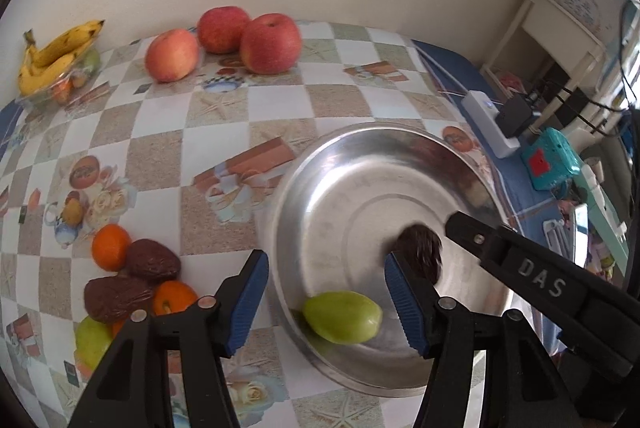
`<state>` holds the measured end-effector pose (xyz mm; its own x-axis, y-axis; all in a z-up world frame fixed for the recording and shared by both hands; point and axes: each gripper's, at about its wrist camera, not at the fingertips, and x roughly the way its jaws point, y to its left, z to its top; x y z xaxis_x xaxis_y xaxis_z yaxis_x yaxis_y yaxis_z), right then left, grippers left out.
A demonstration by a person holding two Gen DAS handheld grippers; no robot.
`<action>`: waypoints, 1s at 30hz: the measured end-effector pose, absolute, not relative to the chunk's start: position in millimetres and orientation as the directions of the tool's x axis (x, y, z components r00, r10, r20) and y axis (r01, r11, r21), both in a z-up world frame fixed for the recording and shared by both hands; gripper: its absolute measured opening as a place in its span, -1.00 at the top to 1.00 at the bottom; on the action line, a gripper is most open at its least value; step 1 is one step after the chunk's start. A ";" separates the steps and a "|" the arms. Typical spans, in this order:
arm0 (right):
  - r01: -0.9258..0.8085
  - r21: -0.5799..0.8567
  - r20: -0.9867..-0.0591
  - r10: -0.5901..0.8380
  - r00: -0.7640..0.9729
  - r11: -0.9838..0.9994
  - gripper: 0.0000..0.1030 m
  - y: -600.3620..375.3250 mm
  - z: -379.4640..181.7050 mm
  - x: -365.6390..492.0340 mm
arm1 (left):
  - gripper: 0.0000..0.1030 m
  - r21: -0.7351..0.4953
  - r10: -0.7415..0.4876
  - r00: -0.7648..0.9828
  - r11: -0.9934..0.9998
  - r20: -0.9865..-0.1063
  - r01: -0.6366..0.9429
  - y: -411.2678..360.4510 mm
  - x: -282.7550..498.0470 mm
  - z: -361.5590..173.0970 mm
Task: Organize fruits
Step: 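Carry pear and date to the steel plate and open both grippers, then move both grippers back over the remaining fruit pile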
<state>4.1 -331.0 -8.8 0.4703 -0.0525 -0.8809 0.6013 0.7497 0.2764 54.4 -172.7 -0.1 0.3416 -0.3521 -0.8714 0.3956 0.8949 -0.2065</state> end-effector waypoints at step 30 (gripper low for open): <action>0.457 0.106 -0.895 -0.116 0.431 0.883 -0.82 -252.3 -13.5 3.0 | -1.00 -0.087 -0.074 0.420 0.996 -0.905 -0.013 -19.0 82.9 -9.4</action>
<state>3.0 -252.3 -13.5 0.4314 -0.1159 -0.8947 0.4571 0.8831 0.1061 82.9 -19.0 -9.4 0.4198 -0.0738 -0.9046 -0.0131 0.9961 -0.0874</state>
